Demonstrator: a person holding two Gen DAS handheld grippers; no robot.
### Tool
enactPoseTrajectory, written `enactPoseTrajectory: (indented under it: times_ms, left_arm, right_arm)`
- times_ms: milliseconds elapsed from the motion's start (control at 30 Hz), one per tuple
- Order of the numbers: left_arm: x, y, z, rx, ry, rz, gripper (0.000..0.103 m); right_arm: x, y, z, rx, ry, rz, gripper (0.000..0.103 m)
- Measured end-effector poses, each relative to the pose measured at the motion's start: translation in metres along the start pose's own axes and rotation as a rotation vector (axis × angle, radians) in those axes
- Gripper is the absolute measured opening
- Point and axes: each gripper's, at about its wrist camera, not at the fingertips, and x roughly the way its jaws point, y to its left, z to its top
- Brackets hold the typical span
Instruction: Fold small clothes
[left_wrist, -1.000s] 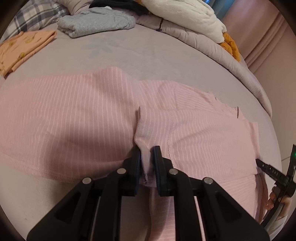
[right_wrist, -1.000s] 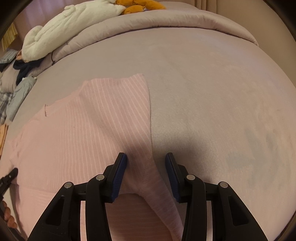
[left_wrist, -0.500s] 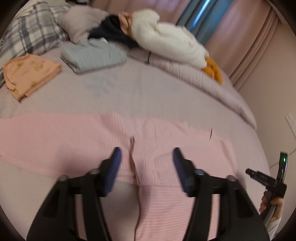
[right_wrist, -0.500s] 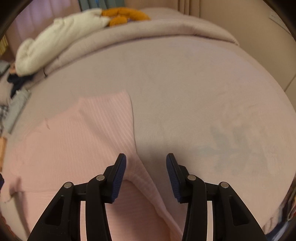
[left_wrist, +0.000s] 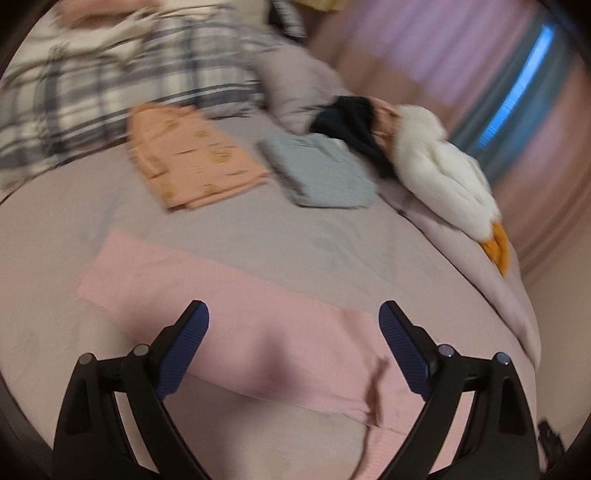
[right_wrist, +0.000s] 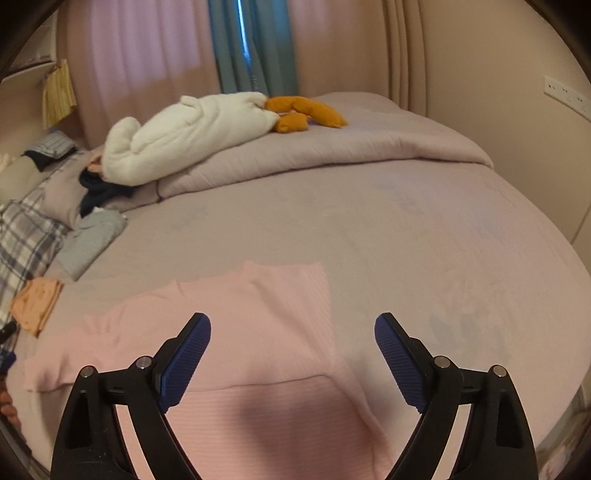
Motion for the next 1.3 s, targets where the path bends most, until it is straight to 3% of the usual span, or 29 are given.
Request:
enactPoseTrajectory:
  times_ms: [100, 500, 700, 1067, 1300]
  left_arm:
    - [0.001, 0.014, 0.004, -0.029, -0.012, 0.056, 0.099]
    - [0.024, 0.065, 0.010, -0.160, 0.040, 0.163, 0.102]
    - [0.027, 0.078, 0.012, -0.225, 0.062, 0.121, 0.102]
    - [0.035, 0.100, 0.013, -0.304, 0.072, 0.167, 0.101]
    - [0.053, 0.112, 0.008, -0.377, 0.130, 0.090, 0.099]
  right_arm:
    - [-0.001, 0.007, 0.000, -0.003, -0.014, 0.008, 0.100]
    - [-0.009, 0.014, -0.018, 0.052, 0.011, 0.059, 0.101]
    - [-0.008, 0.012, -0.019, 0.072, 0.014, 0.041, 0.101]
    - [-0.008, 0.022, -0.024, 0.040, 0.012, 0.038, 0.101]
    - [-0.008, 0.023, -0.027, 0.031, 0.015, 0.034, 0.101]
